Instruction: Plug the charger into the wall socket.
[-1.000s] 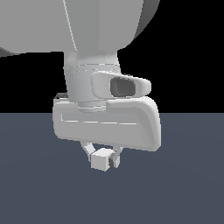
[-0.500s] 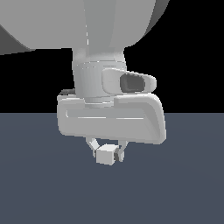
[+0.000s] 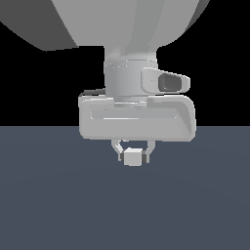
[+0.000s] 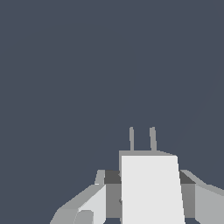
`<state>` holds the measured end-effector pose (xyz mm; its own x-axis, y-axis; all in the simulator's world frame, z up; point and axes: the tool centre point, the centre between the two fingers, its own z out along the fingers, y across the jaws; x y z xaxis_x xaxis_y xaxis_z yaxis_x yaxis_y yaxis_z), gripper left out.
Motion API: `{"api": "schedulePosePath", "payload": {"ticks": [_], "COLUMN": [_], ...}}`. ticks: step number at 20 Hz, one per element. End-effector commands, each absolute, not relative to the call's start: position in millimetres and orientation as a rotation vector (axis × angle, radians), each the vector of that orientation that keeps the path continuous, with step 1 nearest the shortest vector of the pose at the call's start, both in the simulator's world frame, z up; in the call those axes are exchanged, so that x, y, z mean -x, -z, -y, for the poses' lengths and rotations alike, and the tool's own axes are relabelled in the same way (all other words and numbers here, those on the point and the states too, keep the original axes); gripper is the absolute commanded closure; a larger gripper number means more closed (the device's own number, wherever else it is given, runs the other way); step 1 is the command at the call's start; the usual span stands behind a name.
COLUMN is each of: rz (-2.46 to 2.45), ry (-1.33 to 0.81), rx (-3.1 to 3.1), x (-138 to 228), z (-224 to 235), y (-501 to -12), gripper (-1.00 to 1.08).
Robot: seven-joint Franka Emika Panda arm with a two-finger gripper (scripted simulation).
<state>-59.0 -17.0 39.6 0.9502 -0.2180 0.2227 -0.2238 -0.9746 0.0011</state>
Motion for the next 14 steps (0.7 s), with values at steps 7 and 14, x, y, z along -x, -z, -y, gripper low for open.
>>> {"api": "schedulePosePath", "payload": {"ticks": [7,14], "rz": [0.098,-0.107], "ry": [-0.354,-0.355], "rx": [-3.111,-3.127], "x": [32,8], "z": [38,51], "y": [-61,-79], "gripper": [1.08,1.08]}}
